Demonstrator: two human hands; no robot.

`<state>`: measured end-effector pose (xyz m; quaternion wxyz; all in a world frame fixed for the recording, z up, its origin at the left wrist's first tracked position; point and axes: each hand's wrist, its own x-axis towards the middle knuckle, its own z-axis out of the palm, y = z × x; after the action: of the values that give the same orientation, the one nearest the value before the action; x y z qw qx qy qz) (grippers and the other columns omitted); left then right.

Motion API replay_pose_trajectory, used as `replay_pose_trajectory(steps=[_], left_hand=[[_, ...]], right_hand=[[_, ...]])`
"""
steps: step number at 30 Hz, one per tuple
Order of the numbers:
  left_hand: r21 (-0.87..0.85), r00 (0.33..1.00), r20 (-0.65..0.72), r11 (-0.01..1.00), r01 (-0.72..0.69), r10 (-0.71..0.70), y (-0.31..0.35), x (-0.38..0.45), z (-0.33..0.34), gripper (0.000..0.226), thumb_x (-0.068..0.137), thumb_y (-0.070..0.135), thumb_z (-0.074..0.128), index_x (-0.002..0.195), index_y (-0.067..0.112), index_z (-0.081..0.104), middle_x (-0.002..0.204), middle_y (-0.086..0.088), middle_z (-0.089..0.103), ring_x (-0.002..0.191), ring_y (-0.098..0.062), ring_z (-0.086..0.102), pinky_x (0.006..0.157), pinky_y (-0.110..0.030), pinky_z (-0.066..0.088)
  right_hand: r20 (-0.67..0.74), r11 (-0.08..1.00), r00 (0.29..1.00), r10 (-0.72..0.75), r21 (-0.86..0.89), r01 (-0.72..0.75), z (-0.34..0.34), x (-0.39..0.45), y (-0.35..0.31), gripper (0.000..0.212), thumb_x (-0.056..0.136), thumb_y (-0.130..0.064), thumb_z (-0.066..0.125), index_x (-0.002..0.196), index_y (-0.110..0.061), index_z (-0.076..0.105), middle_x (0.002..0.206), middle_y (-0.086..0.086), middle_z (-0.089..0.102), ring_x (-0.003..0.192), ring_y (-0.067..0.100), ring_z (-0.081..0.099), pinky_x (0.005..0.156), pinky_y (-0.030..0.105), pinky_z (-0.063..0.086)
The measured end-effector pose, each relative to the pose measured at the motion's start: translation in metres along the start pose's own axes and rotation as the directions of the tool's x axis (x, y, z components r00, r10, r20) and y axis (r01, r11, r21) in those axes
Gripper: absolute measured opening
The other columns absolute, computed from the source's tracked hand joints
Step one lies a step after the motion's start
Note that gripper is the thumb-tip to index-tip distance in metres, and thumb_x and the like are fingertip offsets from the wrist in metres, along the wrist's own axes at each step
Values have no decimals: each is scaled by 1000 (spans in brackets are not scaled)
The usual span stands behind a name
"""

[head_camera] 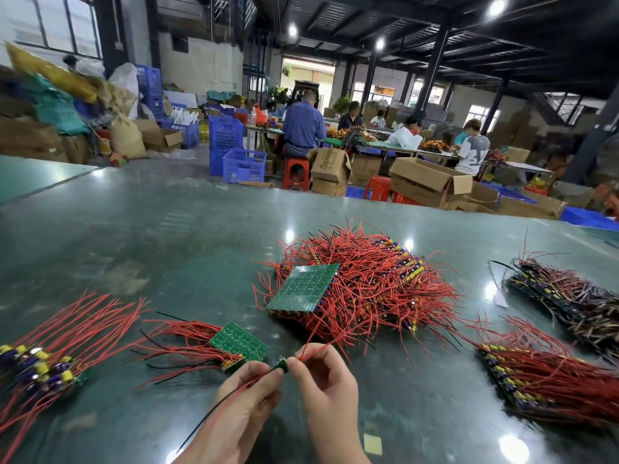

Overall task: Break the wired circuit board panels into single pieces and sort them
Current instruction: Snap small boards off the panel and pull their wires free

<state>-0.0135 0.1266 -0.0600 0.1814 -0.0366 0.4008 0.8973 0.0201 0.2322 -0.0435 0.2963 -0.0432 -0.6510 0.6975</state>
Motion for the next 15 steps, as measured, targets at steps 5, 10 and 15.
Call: replay_pose_trajectory(steps=[5, 10, 15], left_hand=[[-9, 998, 20, 998, 59, -59, 3, 2, 0, 14, 79, -10, 58, 85, 2, 58, 62, -8, 64, 49, -10, 60, 49, -20, 52], [100, 998, 38, 994, 38, -42, 7, 2, -1, 15, 73, -4, 64, 73, 5, 51, 52, -1, 56, 43, -6, 52, 43, -18, 46], [160, 999, -16, 986, -41, 44, 8, 2, 2, 29, 72, -4, 69, 62, 12, 48, 49, 1, 45, 38, -3, 40, 37, -14, 33]], right_hand=[[166, 984, 979, 118, 112, -137, 0, 5, -2, 27, 79, 18, 62, 72, -6, 53, 69, 1, 64, 69, 10, 59, 69, 21, 50], [63, 989, 990, 124, 70, -129, -5, 9, -6, 26, 77, 12, 67, 69, -8, 54, 63, -1, 63, 63, 6, 58, 64, 17, 46], [-53, 997, 996, 76, 0, -76, -7, 11, -5, 33, 74, 9, 72, 64, -10, 47, 59, -2, 55, 58, 8, 55, 58, 16, 42]])
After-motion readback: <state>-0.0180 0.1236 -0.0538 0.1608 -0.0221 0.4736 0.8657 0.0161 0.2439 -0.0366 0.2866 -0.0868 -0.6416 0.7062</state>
